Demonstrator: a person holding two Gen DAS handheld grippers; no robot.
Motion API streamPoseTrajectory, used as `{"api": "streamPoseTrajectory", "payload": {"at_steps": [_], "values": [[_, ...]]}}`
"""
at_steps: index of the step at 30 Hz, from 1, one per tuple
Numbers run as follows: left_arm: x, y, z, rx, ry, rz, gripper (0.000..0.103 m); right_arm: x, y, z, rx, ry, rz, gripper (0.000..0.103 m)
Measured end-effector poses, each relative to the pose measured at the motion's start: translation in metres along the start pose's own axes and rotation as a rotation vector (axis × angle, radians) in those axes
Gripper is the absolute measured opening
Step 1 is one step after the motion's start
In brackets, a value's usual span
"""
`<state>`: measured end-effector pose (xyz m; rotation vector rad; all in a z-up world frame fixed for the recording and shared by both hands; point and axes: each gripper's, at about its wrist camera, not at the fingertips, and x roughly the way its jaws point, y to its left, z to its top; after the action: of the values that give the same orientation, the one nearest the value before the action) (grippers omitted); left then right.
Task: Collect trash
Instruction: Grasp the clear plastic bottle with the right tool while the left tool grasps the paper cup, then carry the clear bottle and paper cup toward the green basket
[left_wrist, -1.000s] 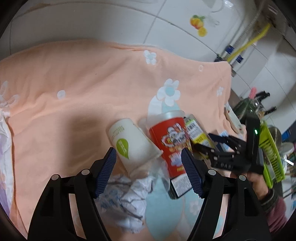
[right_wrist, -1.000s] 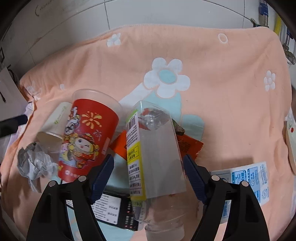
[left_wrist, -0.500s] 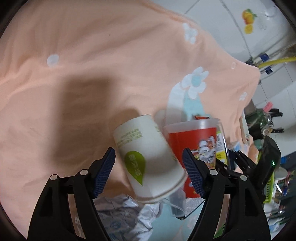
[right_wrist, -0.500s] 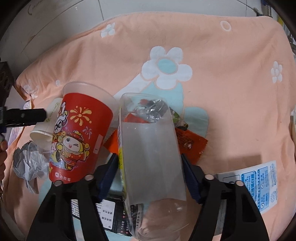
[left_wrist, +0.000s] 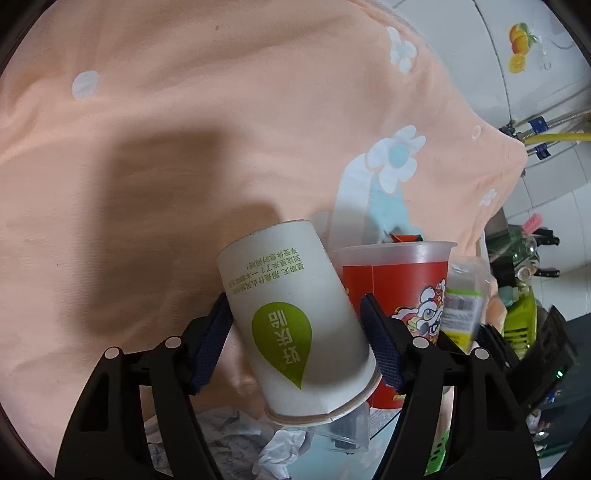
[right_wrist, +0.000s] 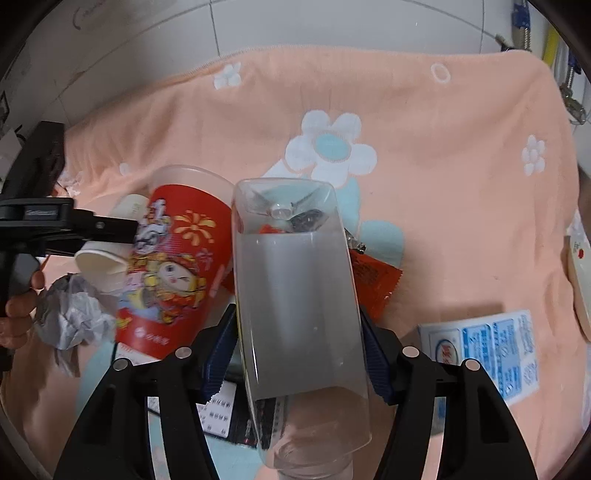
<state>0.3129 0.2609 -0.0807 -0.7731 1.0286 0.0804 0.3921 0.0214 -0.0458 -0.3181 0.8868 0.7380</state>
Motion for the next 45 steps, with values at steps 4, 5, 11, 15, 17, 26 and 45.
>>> {"api": "streamPoseTrajectory", "payload": {"at_steps": [4,5,11,15,17,26,45], "values": [[-0.008,-0.003,-0.005,0.023,-0.026,-0.017,0.065,-0.025,0.002,-0.011,0.01,-0.043,0.002,0.058],[-0.011,-0.004,-0.005,0.028,-0.033,-0.024,0.064,-0.029,0.002,-0.013,0.013,-0.049,0.003,0.058],[-0.04,-0.018,-0.012,0.083,-0.092,-0.048,0.061,-0.062,0.002,-0.032,0.058,-0.095,0.005,0.056],[-0.068,-0.029,-0.019,0.121,-0.142,-0.063,0.061,-0.083,0.002,-0.043,0.089,-0.125,0.003,0.055],[-0.08,-0.034,-0.023,0.134,-0.16,-0.072,0.061,-0.096,0.004,-0.049,0.097,-0.138,0.0,0.055],[-0.122,-0.074,-0.06,0.245,-0.21,-0.128,0.061,-0.151,0.006,-0.081,0.146,-0.2,-0.011,0.055],[-0.071,-0.191,-0.22,0.531,0.027,-0.355,0.061,-0.23,-0.055,-0.3,0.43,-0.079,-0.276,0.055]]}}
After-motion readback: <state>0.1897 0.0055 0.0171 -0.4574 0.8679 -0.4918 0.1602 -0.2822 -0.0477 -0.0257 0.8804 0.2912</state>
